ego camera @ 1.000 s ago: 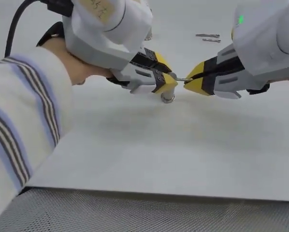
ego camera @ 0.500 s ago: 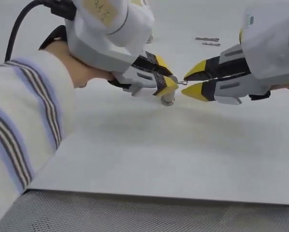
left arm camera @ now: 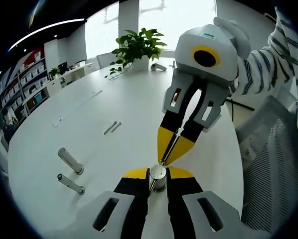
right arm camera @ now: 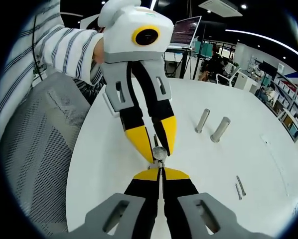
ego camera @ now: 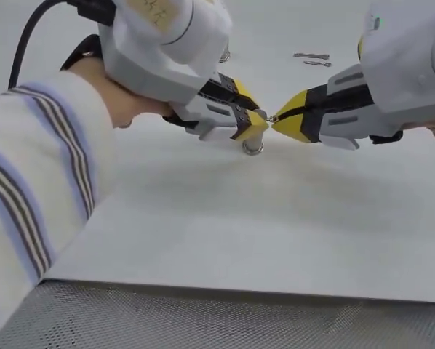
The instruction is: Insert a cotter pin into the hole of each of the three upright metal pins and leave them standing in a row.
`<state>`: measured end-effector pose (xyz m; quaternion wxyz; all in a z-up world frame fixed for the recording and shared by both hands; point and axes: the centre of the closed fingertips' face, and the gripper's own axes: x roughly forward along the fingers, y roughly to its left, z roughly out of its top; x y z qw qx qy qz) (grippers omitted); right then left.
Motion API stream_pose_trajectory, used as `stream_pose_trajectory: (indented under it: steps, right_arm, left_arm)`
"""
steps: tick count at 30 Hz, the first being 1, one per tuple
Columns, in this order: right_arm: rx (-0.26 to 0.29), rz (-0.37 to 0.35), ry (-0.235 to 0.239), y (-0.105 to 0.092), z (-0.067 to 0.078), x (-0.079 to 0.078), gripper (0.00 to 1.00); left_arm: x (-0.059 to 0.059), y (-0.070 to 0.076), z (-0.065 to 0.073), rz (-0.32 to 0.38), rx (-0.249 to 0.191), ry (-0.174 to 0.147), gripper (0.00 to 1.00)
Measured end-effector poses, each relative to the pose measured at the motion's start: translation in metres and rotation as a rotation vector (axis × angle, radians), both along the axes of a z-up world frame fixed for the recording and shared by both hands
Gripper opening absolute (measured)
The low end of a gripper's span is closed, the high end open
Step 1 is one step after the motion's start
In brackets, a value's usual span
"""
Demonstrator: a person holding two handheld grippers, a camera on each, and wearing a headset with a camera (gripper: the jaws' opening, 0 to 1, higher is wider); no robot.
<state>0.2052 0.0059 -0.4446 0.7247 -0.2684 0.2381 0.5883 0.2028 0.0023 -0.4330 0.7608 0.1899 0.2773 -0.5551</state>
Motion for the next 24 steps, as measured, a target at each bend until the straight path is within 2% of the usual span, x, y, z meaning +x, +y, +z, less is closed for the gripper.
stream_pose_trajectory:
  steps: [7,12,14,19,22,24]
  right_arm:
    - [0.002,-0.009,-0.005,-0.002,0.002,0.0,0.0]
    - [0.012,-0.035,-0.009,-0.005,0.003,0.002,0.01]
    - [0.027,-0.056,-0.004,-0.006,0.003,0.002,0.04]
    - [0.104,-0.124,0.039,-0.003,0.002,0.0,0.11]
    - [0.182,-0.186,0.085,0.003,0.0,-0.002,0.17]
    - [0.208,-0.193,0.101,0.006,-0.002,-0.004,0.21]
  left_arm:
    - [0.001,0.0,-0.001,0.001,0.0,-0.005,0.1]
    - [-0.003,-0.003,0.002,-0.007,0.007,-0.032,0.1]
    - [-0.004,-0.003,0.006,-0.006,0.003,-0.043,0.1]
    - [-0.006,0.003,0.014,0.022,-0.025,-0.042,0.2]
    - [-0.007,0.012,0.015,0.054,-0.046,-0.034,0.29]
    - [-0.009,0.016,0.016,0.073,-0.062,-0.034,0.37]
